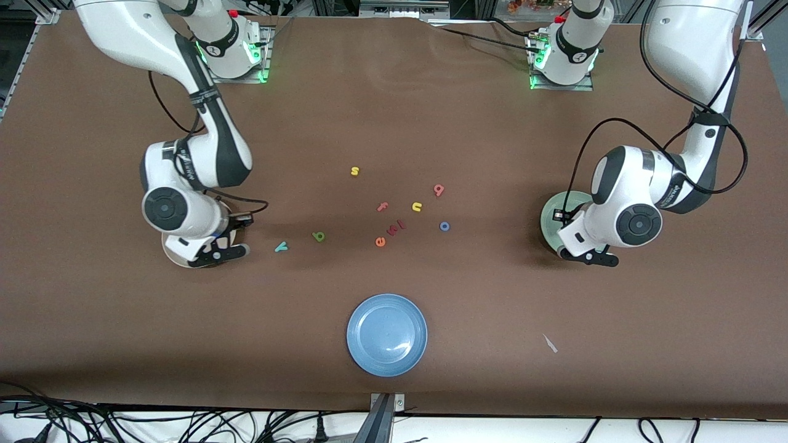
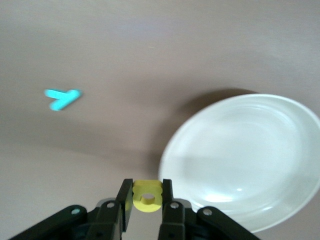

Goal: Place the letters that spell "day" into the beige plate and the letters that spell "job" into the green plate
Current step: 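Place yellow letter on white plate while the left gripper places j on green plate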

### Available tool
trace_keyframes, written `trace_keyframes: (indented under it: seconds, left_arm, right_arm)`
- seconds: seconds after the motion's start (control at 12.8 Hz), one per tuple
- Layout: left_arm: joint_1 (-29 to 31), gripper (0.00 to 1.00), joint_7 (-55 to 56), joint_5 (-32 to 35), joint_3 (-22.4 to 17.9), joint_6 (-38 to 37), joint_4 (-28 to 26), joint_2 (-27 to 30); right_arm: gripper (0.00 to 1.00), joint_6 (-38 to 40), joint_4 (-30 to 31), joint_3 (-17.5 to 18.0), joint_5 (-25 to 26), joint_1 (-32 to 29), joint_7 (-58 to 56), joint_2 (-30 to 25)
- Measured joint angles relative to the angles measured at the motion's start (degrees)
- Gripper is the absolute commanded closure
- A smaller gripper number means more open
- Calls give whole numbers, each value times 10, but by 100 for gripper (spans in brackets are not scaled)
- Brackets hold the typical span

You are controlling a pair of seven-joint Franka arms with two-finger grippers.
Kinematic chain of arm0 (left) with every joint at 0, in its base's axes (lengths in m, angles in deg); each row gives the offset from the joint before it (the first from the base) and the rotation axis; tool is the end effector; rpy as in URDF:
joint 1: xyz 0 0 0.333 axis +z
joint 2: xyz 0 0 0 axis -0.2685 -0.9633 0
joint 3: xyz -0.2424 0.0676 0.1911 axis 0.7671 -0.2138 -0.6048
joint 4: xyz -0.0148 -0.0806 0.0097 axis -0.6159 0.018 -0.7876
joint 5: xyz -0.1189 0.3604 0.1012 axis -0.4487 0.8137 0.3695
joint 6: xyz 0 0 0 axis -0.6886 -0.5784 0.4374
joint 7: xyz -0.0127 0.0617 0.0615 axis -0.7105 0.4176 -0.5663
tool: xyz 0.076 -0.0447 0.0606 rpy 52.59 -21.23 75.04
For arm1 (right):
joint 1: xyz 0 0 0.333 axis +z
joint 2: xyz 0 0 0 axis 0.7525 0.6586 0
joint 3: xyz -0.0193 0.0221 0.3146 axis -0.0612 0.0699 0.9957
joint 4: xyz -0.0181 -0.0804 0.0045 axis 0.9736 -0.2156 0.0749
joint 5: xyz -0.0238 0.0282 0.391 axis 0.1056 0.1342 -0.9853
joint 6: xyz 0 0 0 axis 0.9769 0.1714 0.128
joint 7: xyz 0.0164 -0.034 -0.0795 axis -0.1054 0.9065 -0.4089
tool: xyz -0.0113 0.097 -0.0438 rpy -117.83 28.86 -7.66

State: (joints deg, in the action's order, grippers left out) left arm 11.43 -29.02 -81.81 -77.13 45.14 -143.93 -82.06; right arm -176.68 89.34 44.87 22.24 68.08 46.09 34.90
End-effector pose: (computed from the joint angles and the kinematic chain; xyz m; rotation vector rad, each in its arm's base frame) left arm 0.6049 -0.0822 0.2462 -3.0126 0.2013 0.5943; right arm 0.6216 0.1208 0.2570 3.0108 0.3895 -0.3389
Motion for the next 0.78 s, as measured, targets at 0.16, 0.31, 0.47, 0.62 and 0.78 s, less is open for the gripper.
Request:
trace_keyframes:
  seconds: [0.16,0.31,0.47,0.62,0.78]
  left_arm:
    - [15,100,-1,0,0,10,-2,-15]
    - [29,100,-18,4,0,45,-15,-29]
    - [49,94,-40,14,0,74,-30,-37]
    - [59,38,-50,14,0,77,-35,-38]
    - [58,0,-52,14,2,77,-35,-40]
  right_arm:
    - [67,-1,0,-10,0,-21,-33,6]
    - [0,-10,0,-10,0,-46,-59,16]
    - [0,-16,-2,-9,0,-50,-63,20]
    - [0,-6,-14,-5,-14,-46,-63,19]
    - [0,18,-33,-3,-56,-42,-58,19]
